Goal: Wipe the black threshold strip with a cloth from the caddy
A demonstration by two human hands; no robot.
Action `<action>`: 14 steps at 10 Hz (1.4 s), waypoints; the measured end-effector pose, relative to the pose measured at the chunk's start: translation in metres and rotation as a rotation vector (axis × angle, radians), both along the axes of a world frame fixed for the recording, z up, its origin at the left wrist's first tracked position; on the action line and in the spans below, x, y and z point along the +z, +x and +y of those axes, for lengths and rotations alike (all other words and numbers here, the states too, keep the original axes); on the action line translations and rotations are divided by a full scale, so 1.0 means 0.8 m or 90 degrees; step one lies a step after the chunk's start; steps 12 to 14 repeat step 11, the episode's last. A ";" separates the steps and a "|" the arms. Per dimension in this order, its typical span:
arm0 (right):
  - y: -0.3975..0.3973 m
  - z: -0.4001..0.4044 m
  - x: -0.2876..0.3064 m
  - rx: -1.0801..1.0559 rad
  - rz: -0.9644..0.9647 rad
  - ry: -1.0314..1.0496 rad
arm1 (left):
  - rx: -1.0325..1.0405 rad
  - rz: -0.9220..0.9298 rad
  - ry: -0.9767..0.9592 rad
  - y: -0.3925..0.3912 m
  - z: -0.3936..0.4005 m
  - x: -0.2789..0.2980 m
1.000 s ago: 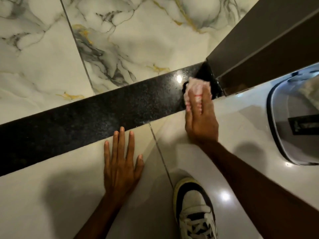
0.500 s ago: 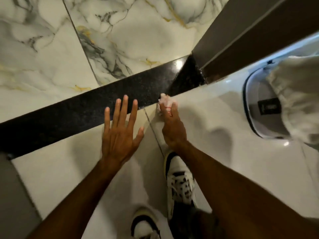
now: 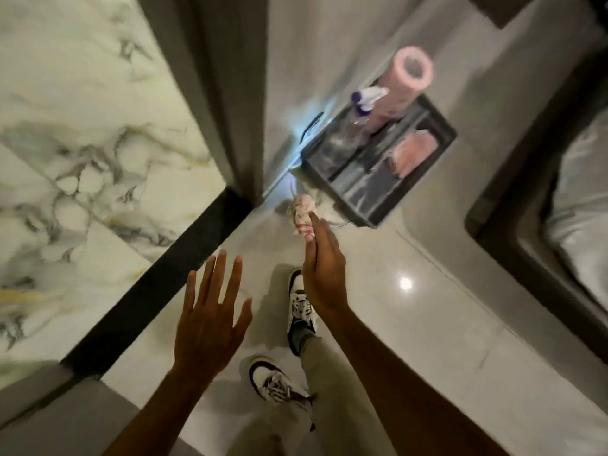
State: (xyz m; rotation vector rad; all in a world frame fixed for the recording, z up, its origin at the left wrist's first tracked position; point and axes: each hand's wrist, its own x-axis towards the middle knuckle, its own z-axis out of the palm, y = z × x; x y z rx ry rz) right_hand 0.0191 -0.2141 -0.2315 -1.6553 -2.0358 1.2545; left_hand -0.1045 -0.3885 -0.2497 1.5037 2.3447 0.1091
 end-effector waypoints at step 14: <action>0.148 0.272 0.115 -0.287 -0.008 0.035 | -0.203 0.008 0.030 0.042 0.336 0.039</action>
